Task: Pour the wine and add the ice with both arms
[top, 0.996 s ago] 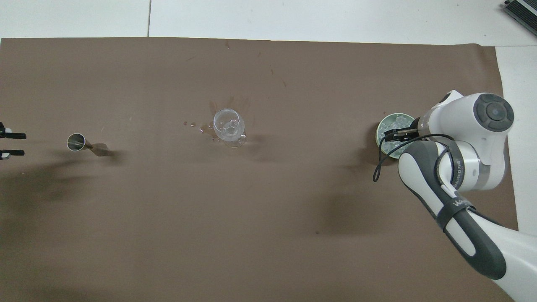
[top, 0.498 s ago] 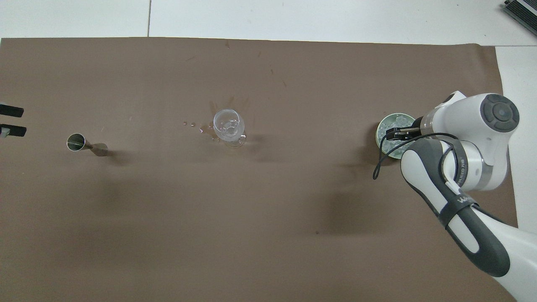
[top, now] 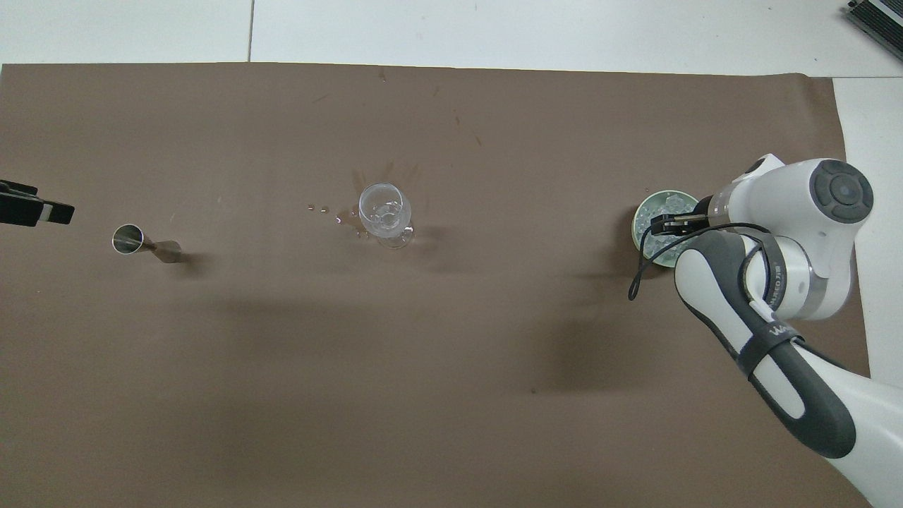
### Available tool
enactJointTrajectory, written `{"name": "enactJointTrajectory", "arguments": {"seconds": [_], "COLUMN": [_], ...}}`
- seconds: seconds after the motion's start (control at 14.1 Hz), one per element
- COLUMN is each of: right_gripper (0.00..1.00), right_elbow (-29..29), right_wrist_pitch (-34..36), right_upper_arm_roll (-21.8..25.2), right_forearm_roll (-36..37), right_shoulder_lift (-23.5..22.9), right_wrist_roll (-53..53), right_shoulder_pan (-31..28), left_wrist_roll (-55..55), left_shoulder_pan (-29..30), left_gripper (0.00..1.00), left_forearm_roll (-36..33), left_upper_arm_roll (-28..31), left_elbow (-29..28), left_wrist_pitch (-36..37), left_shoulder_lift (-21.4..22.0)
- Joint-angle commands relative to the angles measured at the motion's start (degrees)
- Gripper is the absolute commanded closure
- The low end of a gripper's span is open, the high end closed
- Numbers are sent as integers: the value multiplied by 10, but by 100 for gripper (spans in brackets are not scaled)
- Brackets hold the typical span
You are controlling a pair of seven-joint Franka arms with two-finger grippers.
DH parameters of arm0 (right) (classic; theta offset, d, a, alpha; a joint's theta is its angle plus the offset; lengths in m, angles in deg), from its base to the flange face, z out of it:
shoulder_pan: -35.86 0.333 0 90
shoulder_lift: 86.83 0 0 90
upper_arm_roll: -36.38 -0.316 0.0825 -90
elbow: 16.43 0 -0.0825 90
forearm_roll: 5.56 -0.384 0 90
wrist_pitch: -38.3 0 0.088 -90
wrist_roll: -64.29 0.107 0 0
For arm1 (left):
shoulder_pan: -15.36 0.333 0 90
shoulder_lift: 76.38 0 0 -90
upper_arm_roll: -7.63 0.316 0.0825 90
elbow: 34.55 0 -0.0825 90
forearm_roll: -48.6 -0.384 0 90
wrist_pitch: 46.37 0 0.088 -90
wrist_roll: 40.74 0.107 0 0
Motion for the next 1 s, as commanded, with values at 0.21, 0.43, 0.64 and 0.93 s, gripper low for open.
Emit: {"name": "enactJointTrajectory", "arguments": {"seconds": [0.21, 0.43, 0.64, 0.93], "right_gripper": [53, 70, 87, 98], "right_elbow": [1, 4, 16, 46], "right_wrist_pitch": [-1, 7, 27, 68], "right_upper_arm_roll": [-2, -2, -1, -1], "right_forearm_roll": [-19, -19, -19, -19], "right_shoulder_lift": [-2, -2, -2, 3], "right_wrist_roll": [-28, -28, -28, -22], "right_shoulder_pan": [-8, -8, -8, -7], "left_wrist_roll": [-162, -235, -266, -266], "left_shoulder_pan": [-48, -71, -74, -65], "left_gripper": [20, 16, 11, 0], "left_forearm_roll": [-133, -178, -179, -177], "left_upper_arm_roll": [4, 4, 4, 8], "left_elbow": [-4, -12, -44, -62], "left_wrist_pitch": [25, 21, -20, -34], "left_shoulder_lift": [22, 46, 70, 90]}}
